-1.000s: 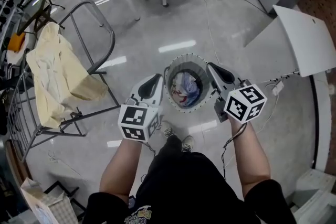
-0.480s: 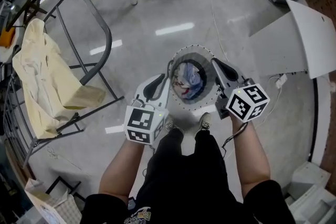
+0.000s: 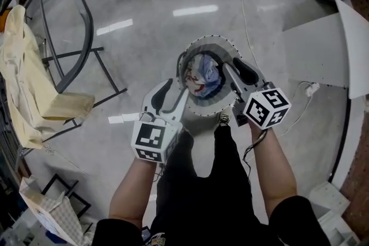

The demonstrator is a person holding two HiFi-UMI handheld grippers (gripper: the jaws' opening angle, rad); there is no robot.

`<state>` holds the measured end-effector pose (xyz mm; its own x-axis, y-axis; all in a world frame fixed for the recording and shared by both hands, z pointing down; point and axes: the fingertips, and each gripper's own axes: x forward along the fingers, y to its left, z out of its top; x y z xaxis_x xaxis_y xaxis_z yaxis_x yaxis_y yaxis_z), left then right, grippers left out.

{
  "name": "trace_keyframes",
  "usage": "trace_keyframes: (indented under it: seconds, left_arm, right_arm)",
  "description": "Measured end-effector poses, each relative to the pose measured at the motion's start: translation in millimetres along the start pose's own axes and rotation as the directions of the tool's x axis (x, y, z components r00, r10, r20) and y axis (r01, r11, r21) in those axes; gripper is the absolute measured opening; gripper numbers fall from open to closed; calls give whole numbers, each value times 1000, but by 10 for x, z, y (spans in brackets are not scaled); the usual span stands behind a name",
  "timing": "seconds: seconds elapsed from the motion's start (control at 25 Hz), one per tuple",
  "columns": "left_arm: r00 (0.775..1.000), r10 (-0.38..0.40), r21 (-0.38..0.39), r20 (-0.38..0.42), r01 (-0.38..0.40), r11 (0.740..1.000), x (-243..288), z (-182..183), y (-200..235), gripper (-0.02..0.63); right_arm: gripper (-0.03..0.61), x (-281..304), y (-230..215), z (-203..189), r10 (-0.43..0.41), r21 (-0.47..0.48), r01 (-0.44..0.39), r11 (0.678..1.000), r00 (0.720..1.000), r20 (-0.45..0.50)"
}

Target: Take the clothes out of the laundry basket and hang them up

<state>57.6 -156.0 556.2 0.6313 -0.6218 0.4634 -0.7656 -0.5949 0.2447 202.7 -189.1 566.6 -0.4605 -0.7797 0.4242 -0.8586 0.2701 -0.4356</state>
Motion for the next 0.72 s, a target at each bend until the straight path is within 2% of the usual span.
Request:
trace_keyframes:
  seconds: [0.24,0.52,0.72]
  left_arm:
    - [999,31,-3,-28,-31,1000,386,-490,-73,187]
    - [994,-2,15,-108,4,1000,906,-1124,-107,196]
    - [986,-24,-1,-164,24,1000,1300,-1693,-79,196]
  right_arm:
    - [169,390,-577,-716,-29,-5,29,1000,996,-88]
    - [185,945,-1175,-1680,-58,44,66,997,985,-160]
    - [186,1368,-1647,-2397,-84,75,102,992,972,-218]
